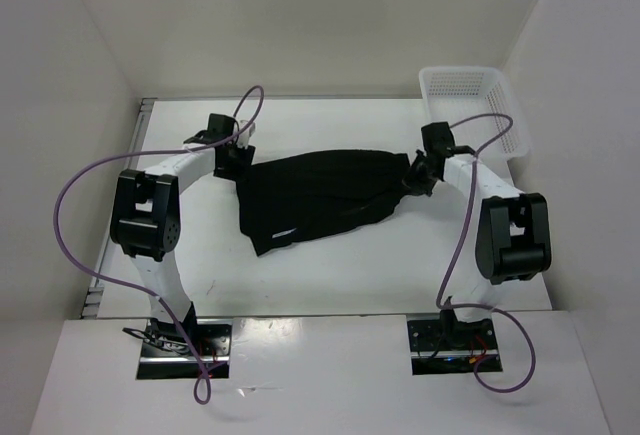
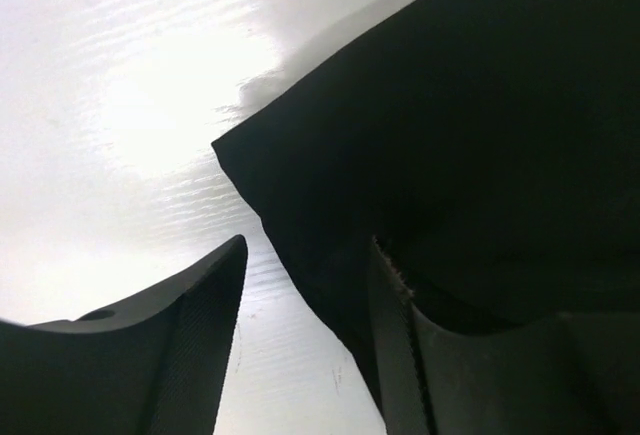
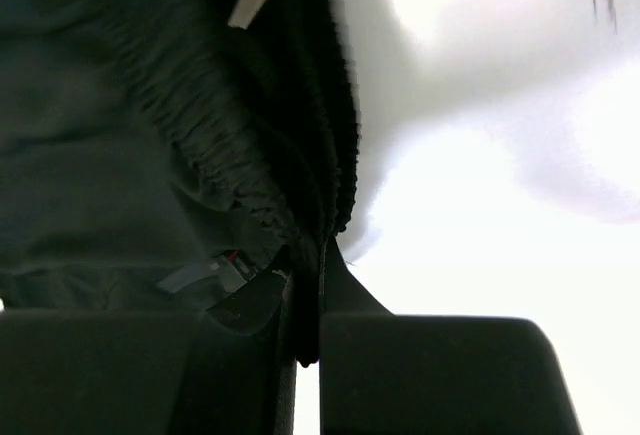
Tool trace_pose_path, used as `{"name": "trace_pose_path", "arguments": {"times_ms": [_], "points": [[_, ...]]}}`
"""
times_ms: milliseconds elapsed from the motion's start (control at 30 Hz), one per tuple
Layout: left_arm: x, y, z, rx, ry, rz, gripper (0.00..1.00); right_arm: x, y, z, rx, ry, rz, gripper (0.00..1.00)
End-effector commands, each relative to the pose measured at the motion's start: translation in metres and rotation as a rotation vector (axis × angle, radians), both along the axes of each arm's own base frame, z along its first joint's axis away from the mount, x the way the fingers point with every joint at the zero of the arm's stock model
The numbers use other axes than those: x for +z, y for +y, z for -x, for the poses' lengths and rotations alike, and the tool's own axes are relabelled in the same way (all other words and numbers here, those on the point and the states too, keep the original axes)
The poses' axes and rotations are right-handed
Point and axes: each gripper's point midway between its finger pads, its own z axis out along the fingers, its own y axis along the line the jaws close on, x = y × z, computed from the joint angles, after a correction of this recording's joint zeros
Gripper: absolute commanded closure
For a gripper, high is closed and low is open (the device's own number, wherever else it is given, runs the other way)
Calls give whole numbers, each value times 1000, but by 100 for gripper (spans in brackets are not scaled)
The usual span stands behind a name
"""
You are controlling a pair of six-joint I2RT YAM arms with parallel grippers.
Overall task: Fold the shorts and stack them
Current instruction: Fold the shorts
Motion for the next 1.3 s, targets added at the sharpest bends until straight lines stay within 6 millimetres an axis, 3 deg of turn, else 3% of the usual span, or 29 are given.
{"name": "trace_pose_path", "arguments": {"times_ms": [0, 33, 67, 133, 267, 367, 400, 433, 467, 500, 533, 600, 633, 733, 867, 967, 1133, 1167, 1200, 1267], "points": [[21, -12, -2, -39, -18, 59, 41, 58, 4, -22, 109, -152, 197, 100], [21, -17, -1, -50, -18, 60, 41, 58, 9, -21, 141, -140, 232, 100], [7, -16, 4, -49, 18, 55, 39, 71, 17, -29, 190, -176, 264, 100], [-4, -25, 8, -68, 45, 52, 39, 67, 43, -27, 287, -160, 322, 100], [-34, -22, 9, -60, 104, 32, 39, 83, 89, -39, 442, -220, 401, 100], [-43, -18, 7, -48, 119, 10, 42, 97, 132, -44, 591, -287, 478, 100], [-45, -19, 3, -49, 112, 11, 43, 103, 154, -40, 651, -320, 500, 100], [-45, -19, 3, -49, 112, 11, 48, 120, 173, -44, 688, -371, 498, 100], [-46, -21, 1, -53, 113, 18, 50, 110, 187, -43, 748, -359, 517, 100], [-46, -21, 1, -53, 113, 19, 53, 125, 206, -48, 806, -415, 531, 100], [-44, -22, -4, -53, 110, 19, 59, 113, 231, -37, 893, -410, 545, 100], [-49, -24, -5, -58, 126, 26, 64, 118, 263, -27, 1014, -452, 544, 100], [-49, -22, -3, -57, 139, 41, 68, 108, 283, -15, 1079, -450, 535, 100], [-47, -20, -7, -55, 141, 85, 77, 102, 316, 3, 1170, -465, 467, 100], [-47, -24, -4, -66, 154, 106, 80, 94, 363, 15, 1256, -508, 419, 100], [-46, -26, -4, -70, 155, 114, 80, 90, 386, 12, 1252, -526, 374, 100], [-46, -26, -4, -70, 155, 114, 77, 74, 406, 14, 1259, -523, 333, 100], [-46, -26, -4, -70, 155, 114, 75, 65, 409, 18, 1279, -505, 314, 99], [-50, -26, -3, -69, 164, 113, 68, 53, 412, 22, 1294, -487, 318, 88], [-48, -22, -7, -59, 153, 94, 60, 45, 415, 26, 1304, -467, 297, 54]]}}
